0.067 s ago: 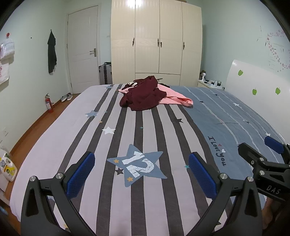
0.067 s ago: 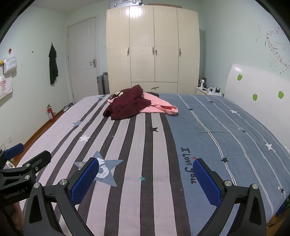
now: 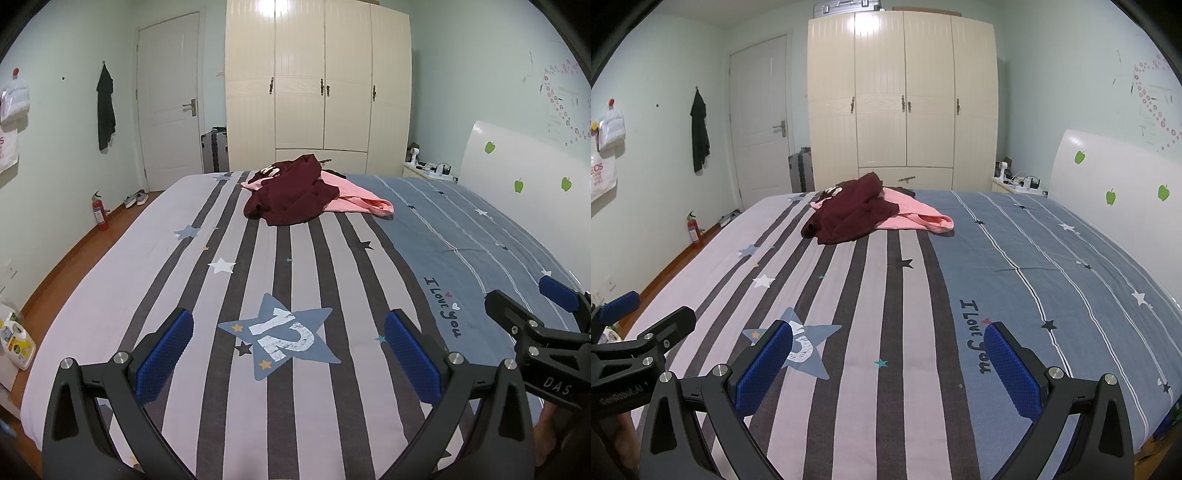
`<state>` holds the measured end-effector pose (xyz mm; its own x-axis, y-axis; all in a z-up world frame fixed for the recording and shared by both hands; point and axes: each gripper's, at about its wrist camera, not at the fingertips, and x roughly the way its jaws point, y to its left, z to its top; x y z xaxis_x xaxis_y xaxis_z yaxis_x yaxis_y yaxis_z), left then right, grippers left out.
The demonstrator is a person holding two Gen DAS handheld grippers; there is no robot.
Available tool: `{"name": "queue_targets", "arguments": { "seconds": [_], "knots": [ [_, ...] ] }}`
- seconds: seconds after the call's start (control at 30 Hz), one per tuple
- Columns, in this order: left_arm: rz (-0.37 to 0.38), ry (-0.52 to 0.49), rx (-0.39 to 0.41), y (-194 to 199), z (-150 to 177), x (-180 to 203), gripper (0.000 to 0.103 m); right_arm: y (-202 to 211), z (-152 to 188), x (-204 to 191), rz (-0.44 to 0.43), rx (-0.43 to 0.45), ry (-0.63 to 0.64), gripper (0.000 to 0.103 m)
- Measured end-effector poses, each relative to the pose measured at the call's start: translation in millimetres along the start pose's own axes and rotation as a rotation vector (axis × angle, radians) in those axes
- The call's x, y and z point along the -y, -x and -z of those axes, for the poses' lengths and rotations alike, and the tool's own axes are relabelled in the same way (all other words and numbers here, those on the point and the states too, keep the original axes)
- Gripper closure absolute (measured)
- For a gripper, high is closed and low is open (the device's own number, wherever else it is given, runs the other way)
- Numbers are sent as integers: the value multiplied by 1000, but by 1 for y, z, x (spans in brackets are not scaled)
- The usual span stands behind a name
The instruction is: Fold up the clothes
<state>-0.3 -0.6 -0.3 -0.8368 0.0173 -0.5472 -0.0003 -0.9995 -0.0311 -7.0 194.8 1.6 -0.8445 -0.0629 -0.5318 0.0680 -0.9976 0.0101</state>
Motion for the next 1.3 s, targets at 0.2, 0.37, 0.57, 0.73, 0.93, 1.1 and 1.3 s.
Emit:
{"name": "queue_targets", "arguments": {
  "seconds": [0.2, 0.37, 0.57, 0.73, 0.93, 1.1, 1.3],
  "knots": [
    [1, -5, 5, -1, 0, -2, 1, 1, 1, -2, 1, 2, 6, 0],
    [3, -10, 9, -2, 0, -3, 1, 2, -2, 2, -3, 0, 3, 0],
    [4, -10, 8, 0, 1, -1, 1, 2, -2, 1, -2, 2, -1, 0],
    [4, -11, 10, -1, 1, -1, 1, 2, -1, 1, -4, 1, 0, 0],
    [3, -9, 11, 0, 1, -1, 1, 1, -1, 2, -5, 2, 1, 0],
    [2, -8, 10, 1, -1, 1, 1, 1, 0, 2, -6, 3, 2, 0],
    [3, -7, 11, 1, 1, 1, 1, 4, -1, 1, -15, 3, 4, 0]
  ]
}}
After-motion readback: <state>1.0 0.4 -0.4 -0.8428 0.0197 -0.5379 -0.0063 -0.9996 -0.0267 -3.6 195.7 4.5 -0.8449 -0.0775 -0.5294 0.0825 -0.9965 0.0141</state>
